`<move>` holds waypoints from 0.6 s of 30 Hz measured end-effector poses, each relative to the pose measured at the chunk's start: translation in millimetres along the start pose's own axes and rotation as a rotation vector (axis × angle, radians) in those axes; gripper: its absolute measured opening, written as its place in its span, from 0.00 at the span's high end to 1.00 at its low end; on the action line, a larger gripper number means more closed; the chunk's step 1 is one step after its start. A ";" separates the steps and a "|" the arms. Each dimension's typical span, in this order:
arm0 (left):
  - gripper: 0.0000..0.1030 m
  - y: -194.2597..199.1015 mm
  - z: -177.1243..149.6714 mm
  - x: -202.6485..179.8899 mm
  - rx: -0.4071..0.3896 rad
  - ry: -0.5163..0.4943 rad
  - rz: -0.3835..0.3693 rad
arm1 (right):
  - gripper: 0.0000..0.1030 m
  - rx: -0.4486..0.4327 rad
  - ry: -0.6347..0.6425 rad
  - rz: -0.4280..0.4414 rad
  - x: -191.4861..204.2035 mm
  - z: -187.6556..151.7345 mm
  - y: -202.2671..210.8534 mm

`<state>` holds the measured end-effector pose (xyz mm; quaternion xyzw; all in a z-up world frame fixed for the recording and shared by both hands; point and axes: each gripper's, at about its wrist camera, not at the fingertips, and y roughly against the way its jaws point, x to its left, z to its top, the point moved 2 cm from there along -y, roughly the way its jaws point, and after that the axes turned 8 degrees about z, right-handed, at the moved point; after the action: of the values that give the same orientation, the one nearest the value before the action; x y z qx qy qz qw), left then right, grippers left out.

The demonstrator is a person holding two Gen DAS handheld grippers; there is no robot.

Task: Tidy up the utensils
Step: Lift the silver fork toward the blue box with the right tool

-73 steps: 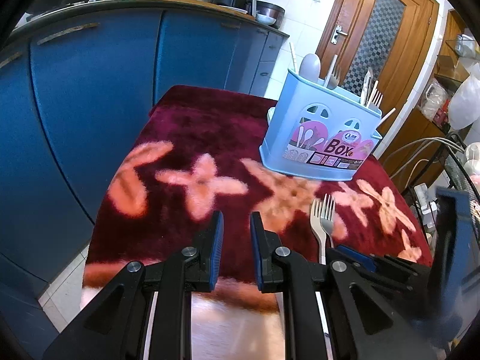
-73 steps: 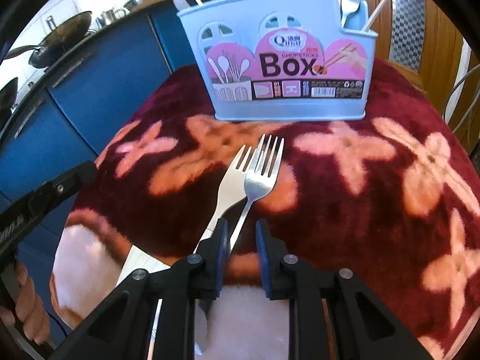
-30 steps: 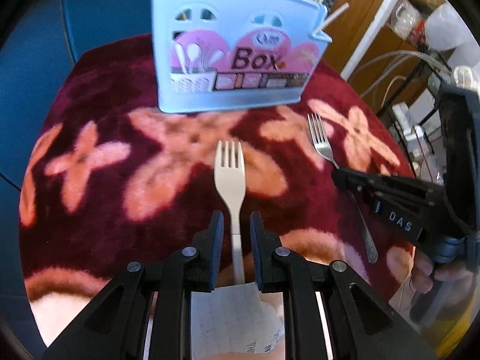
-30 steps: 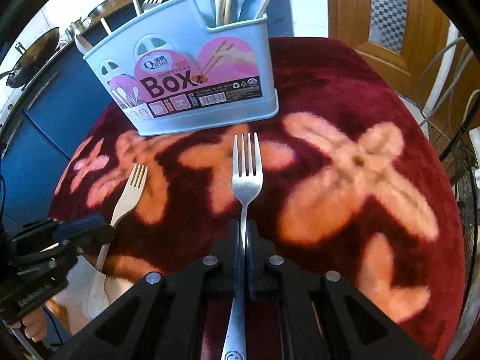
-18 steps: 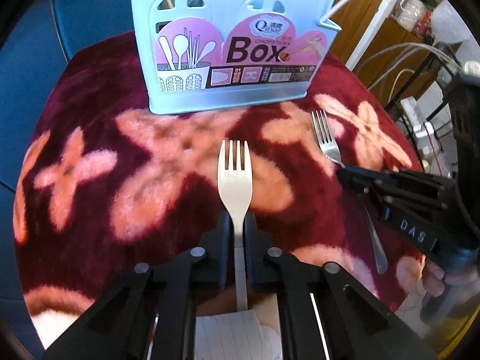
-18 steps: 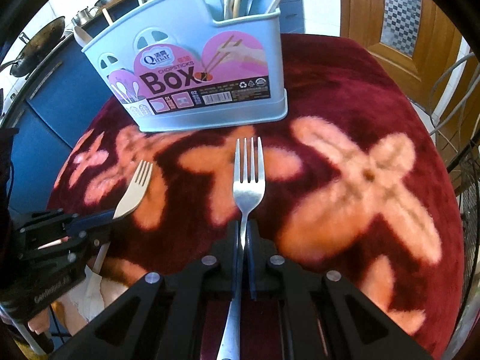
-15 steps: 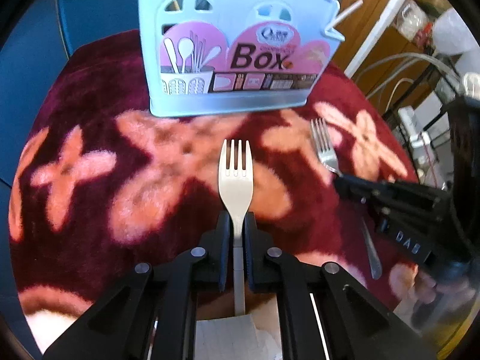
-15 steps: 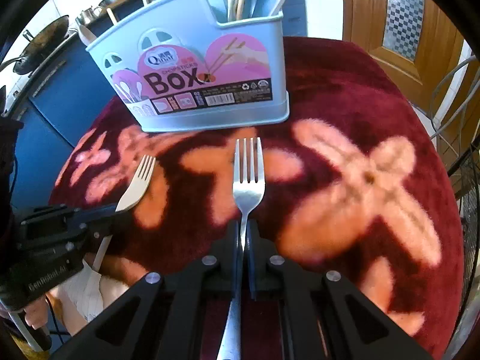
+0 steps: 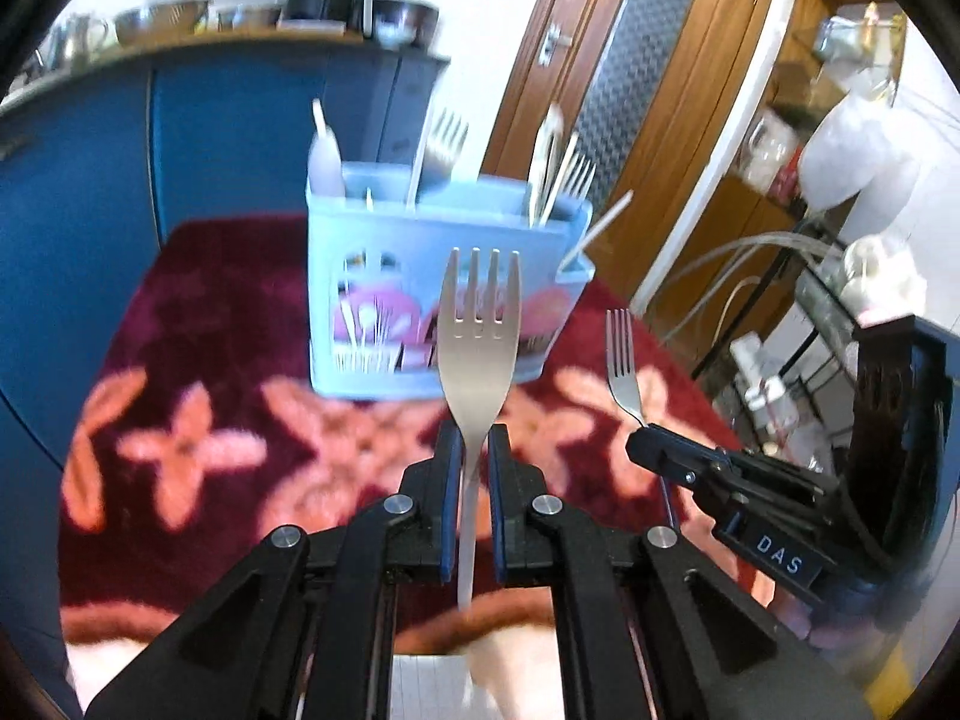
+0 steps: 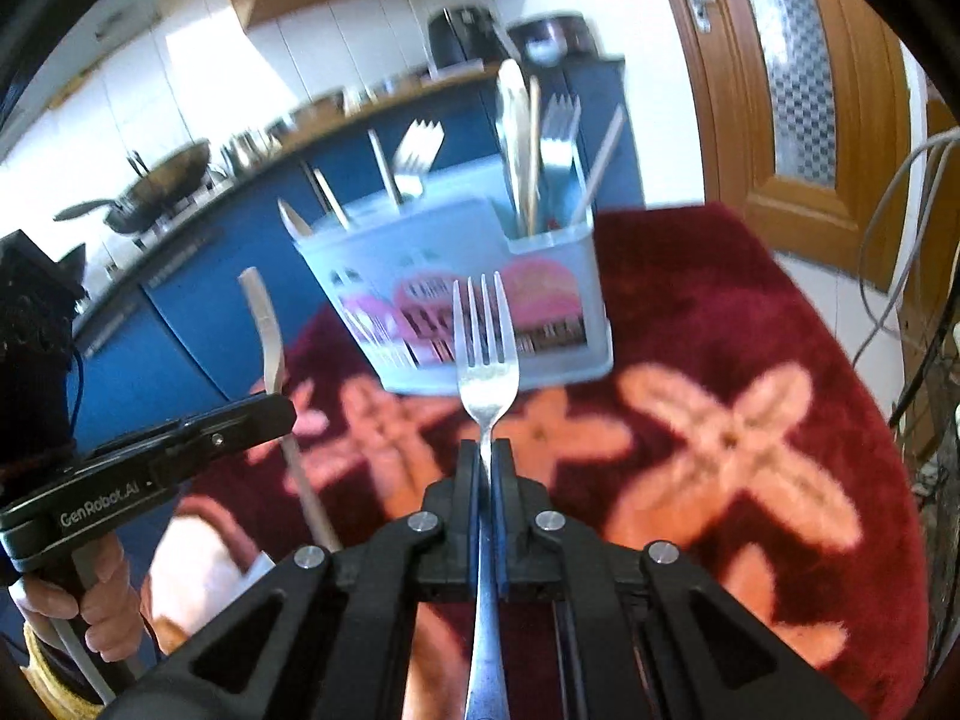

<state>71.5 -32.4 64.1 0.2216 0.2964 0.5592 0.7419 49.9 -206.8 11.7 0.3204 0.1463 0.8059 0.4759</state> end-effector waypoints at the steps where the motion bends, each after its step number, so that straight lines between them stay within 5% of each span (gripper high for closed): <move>1: 0.94 3.5 1.6 -0.4 -0.016 0.000 0.001 | 0.95 -0.026 0.006 0.004 2.9 2.7 3.7; 11: 1.00 34.0 32.9 4.4 -0.147 0.001 0.001 | 0.95 -0.177 0.043 0.010 11.7 29.5 24.0; 18: 1.00 23.6 37.9 9.7 -0.080 -0.016 0.019 | 0.95 -0.188 0.034 0.005 9.2 32.4 24.9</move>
<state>83.0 -16.5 105.4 0.1990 0.2654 0.5760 0.7471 51.3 -213.7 52.9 0.2610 0.0772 0.8227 0.4991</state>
